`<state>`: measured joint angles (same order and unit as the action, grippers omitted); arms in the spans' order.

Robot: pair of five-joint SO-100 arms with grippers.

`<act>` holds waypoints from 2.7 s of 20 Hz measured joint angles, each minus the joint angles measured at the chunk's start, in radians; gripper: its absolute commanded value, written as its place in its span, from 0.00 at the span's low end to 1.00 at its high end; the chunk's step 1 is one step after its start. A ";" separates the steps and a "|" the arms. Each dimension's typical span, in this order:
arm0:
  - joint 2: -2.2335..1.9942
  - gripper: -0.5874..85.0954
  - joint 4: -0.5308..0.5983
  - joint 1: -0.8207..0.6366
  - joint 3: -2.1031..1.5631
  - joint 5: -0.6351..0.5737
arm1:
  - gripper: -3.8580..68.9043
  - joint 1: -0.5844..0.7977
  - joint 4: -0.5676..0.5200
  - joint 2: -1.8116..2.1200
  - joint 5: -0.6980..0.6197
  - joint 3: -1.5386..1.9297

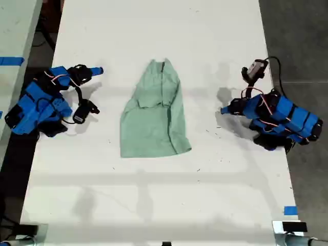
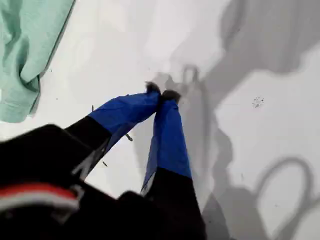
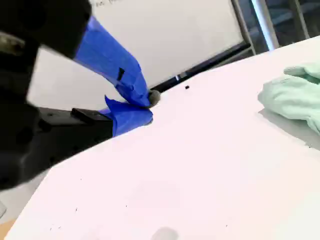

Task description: Fold t shirt

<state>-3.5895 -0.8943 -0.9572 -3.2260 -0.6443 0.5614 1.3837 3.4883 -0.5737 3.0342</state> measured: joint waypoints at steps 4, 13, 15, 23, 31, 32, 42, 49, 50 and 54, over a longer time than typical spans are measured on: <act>0.000 0.00 0.011 0.000 0.000 -0.020 | 0.08 0.000 0.000 0.000 0.009 0.000; 0.018 0.00 0.000 -0.043 0.072 -0.020 | 0.08 0.003 0.000 0.000 0.009 0.000; 0.183 0.00 -0.020 -0.061 0.212 -0.018 | 0.08 0.003 0.000 0.000 0.009 0.000; 1.413 0.17 -0.357 0.565 1.164 0.459 | 0.08 0.008 0.000 0.000 0.009 0.000; 1.939 0.31 -0.497 0.963 1.353 0.936 | 0.08 0.008 0.000 0.000 0.009 0.000; 1.957 0.30 -0.465 0.976 1.355 0.937 | 0.08 0.008 0.000 0.000 0.009 0.000; 1.999 0.00 -0.158 0.962 1.200 0.997 | 0.08 0.008 0.000 0.000 0.009 0.000; 1.925 0.00 -0.440 0.960 1.307 0.959 | 0.08 0.008 0.000 0.000 0.009 0.000; 1.916 0.00 -0.480 0.960 1.356 0.943 | 0.08 0.008 0.000 0.000 0.009 0.000; 1.987 0.00 -0.529 0.960 1.621 0.827 | 0.08 0.008 0.000 0.000 0.009 0.000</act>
<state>-1.6030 -1.4235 0.0031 -1.6045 0.1825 0.5691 1.3837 3.4883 -0.5645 3.0342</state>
